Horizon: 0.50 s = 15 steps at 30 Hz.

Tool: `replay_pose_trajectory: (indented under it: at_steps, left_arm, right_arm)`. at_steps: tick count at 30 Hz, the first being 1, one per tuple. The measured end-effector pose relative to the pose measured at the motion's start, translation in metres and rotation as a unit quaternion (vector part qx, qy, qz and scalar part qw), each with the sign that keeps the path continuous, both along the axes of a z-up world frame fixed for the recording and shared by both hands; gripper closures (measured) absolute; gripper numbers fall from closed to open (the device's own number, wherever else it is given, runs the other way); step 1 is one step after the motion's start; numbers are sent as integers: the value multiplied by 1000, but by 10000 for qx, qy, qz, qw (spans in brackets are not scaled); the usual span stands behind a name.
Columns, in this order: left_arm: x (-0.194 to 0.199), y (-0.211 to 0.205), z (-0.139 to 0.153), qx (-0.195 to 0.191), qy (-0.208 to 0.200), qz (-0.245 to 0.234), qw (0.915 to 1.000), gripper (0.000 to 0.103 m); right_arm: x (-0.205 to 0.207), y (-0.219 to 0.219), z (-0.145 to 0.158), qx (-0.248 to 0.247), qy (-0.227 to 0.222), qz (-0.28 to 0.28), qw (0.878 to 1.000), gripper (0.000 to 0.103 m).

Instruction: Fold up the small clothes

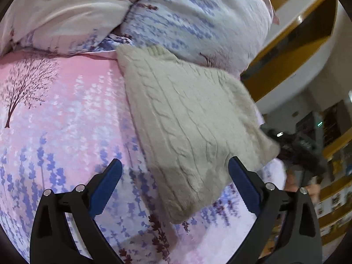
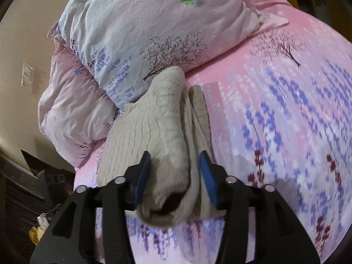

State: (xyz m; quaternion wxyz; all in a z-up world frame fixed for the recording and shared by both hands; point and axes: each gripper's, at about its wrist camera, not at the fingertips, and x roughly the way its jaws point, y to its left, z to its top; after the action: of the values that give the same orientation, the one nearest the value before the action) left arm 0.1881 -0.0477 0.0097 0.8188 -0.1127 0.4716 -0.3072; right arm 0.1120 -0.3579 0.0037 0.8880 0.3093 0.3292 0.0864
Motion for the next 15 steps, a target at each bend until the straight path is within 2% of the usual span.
replay_pose_trajectory:
  at_steps: [3,6,7,8,9,11,13,15]
  left_arm:
    - [-3,-15,-4,377,-72,-18,9993,6]
    - [-4,-19,-7,383,-54,15,9992,15]
    - [-5,-18,-7,314,-55,-3,9995,28]
    - [-5,-18,-7,180,12,-69,9998,37]
    - [-5,-18,-8,128,93,-23,9999,40]
    - [-4,-17,-7,195,76,-14,9998,55]
    - [-5,-15,-4,253,8,-86,9996,68]
    - [-4,-10,2,164,10,-212,9996,74]
  right_arm:
    - [-4,7,5,-162,-62,54,9998,51]
    - [-2,15,4,-407,32,74,9991,52]
    - [-2,18,1,-464,72,92,9989,64]
    - [-1,21,-2,-517,127,151,9985,74]
    - [-1,22,-4,-534,125,154,9984,82]
    - [-4,20,-1,-474,-33,121,9988,85]
    - [-13,14,11,-344,-379,62,9987,87]
    - [-22,11,23,-381,-653,-2,9971,92]
